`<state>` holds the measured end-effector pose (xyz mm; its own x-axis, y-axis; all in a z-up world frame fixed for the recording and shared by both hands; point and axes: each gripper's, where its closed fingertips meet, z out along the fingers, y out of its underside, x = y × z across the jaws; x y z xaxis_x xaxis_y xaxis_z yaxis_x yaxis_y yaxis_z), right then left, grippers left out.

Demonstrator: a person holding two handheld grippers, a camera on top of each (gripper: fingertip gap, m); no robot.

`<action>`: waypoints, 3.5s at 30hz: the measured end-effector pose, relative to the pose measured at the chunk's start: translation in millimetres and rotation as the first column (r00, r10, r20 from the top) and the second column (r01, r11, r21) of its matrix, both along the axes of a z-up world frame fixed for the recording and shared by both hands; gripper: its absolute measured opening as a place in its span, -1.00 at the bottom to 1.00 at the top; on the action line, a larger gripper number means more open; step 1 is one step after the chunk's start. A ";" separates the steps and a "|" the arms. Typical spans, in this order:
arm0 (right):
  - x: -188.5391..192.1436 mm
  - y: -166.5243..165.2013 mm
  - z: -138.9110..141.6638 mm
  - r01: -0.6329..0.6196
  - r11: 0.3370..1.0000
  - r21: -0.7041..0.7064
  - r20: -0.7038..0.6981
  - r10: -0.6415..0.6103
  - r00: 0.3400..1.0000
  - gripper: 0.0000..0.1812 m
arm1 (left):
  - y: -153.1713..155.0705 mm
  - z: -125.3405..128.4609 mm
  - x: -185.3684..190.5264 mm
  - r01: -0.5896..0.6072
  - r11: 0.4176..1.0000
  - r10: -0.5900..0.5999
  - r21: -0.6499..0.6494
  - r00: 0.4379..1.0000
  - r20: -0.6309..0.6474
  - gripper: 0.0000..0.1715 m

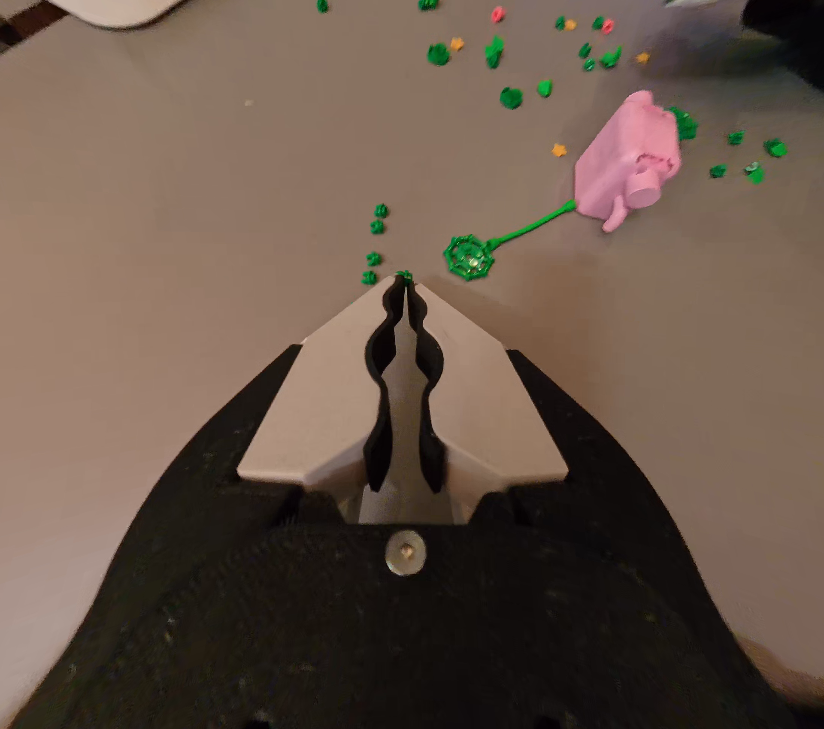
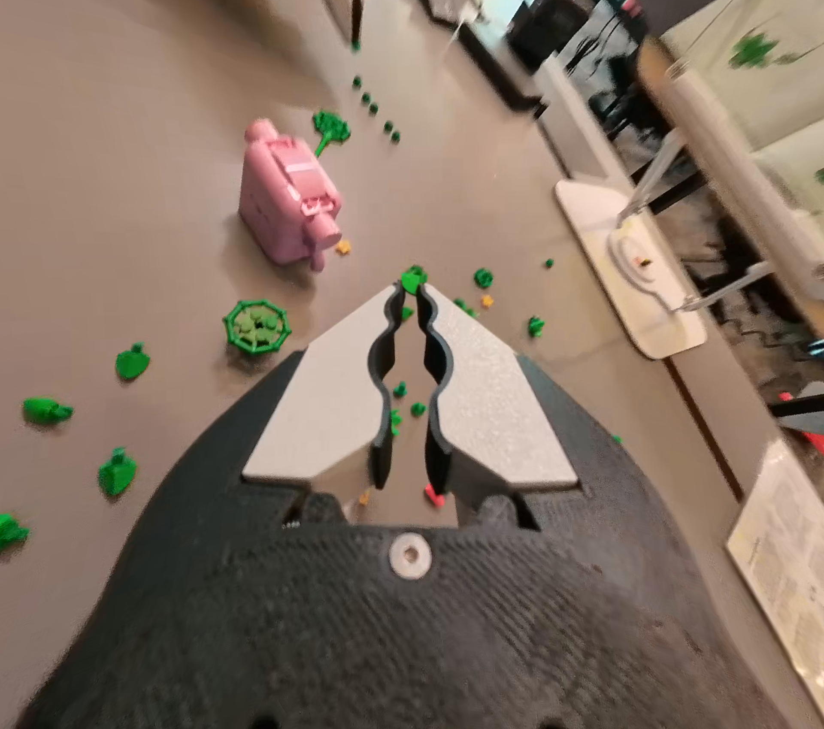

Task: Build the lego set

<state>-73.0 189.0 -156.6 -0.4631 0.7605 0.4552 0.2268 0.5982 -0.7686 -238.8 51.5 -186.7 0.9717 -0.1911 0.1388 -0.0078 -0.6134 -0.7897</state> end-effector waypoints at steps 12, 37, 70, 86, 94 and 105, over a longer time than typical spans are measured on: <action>24.4 7.3 -62.3 -0.060 0.996 0.067 0.360 0.032 0.932 -0.95 | 7.0 1.1 18.4 0.059 0.998 -0.059 0.012 0.998 0.020 -1.00; 42.0 10.5 -61.8 -0.090 0.996 0.019 0.411 0.074 0.908 -0.86 | 13.2 15.6 28.3 0.078 0.993 -0.080 0.087 0.996 0.025 -1.00; 37.0 13.7 -61.0 -0.041 0.999 -0.006 0.406 0.040 0.913 -0.80 | 14.3 15.6 29.9 0.081 0.993 -0.083 0.088 0.996 0.015 -1.00; 34.7 12.8 -62.4 -0.034 0.999 0.001 0.404 0.031 0.914 -0.91 | 14.5 16.0 30.1 0.082 0.992 -0.083 0.091 0.996 0.009 -1.00; 33.5 17.5 -62.1 -0.010 1.000 0.010 0.403 0.006 0.915 -0.89 | 14.4 16.0 30.3 0.082 0.992 -0.084 0.091 0.996 0.009 -1.00; 28.8 17.4 -49.4 -0.002 1.000 0.005 0.344 0.000 0.939 -0.88 | 15.3 20.1 32.4 0.087 0.990 -0.089 0.112 0.996 0.013 -1.00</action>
